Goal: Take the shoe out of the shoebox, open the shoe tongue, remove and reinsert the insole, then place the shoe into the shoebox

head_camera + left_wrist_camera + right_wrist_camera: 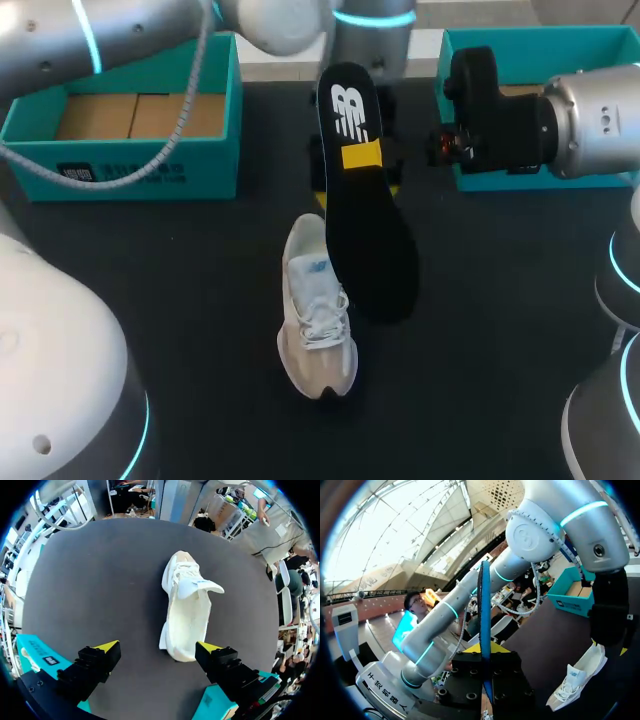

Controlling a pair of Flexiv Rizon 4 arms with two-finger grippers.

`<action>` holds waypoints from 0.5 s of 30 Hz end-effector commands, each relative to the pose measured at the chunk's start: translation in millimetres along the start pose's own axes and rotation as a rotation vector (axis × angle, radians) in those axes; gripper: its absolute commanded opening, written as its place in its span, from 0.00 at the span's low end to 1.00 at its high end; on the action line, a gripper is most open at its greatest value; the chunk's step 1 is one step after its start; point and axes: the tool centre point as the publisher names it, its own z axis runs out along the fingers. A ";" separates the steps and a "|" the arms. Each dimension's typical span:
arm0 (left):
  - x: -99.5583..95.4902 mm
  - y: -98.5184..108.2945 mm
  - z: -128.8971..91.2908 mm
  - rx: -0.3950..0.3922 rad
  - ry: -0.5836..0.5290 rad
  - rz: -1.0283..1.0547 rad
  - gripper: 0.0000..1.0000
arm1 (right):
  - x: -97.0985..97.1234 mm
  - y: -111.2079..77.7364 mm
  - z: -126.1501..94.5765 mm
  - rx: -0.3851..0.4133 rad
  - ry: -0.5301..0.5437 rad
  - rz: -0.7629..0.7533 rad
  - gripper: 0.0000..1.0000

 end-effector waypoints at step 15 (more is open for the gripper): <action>27.0 -13.3 -70.2 0.056 -0.421 0.163 1.00 | -1.1 0.7 3.3 0.002 -0.002 0.001 0.00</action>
